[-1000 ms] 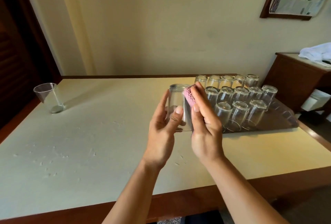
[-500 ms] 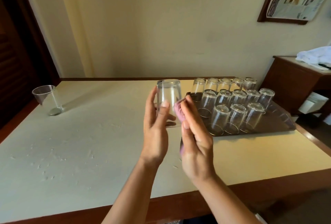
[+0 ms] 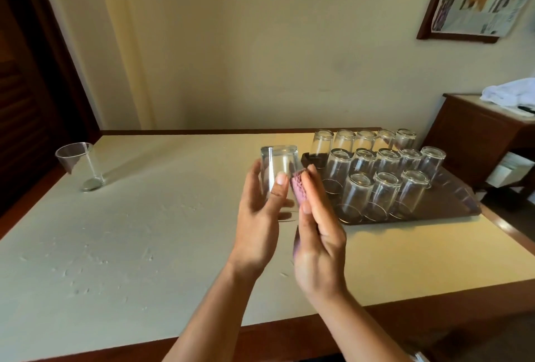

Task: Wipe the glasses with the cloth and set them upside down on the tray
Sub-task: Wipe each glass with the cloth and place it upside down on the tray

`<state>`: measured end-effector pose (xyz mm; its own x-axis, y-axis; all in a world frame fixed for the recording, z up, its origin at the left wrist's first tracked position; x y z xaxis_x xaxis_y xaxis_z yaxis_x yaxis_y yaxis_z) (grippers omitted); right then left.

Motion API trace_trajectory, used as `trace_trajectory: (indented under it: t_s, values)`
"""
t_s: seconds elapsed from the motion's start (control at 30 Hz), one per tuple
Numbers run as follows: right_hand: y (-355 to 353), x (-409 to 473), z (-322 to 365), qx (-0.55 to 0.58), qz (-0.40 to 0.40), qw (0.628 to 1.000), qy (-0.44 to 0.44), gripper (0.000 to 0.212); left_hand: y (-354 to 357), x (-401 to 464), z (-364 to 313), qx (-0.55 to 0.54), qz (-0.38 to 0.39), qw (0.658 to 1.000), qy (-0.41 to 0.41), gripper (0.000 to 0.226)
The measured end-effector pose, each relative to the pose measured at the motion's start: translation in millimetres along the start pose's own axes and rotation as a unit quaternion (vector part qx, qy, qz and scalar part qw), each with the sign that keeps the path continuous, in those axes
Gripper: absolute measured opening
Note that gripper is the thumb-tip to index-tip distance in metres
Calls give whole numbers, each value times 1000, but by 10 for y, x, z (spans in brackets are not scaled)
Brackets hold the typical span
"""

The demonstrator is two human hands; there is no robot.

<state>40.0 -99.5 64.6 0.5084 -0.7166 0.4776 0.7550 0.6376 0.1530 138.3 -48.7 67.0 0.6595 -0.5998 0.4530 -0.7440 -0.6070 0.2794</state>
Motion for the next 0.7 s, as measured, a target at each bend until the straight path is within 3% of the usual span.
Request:
trace_trajectory:
  t_s: [0.1,0.3,0.47,0.57,0.7]
  values:
    - [-97,286,53,13,-13,1000,24,44,42,-83,58,-42,32,998,-22,60]
    - [68,-47,-37,-17,20,1000,16,51,-89,0,30,-40,-21,999,1,57]
    - [-170,266,30,0,-29,998,50,45,44,-96,58,-42,65,997,-31,62]
    - [-91,321,151,-12,-3,1000,21,45,111,-76,-9,-37,39,999,5,69]
    - [29,-73,44,-92,12,995,-23,43,-40,10,95,-54,4,998,-24,71]
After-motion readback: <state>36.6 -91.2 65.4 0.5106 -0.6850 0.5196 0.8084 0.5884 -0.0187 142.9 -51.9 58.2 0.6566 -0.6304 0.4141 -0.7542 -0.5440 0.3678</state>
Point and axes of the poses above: each hand's wrist, its own x-axis towards the middle knuckle, its own y-axis out of the palm, z = x × y, the point moved 8 cm from there along x, towards the middle knuckle, and after that the axes turned 11 degrees about y, right-handed, at the moved point
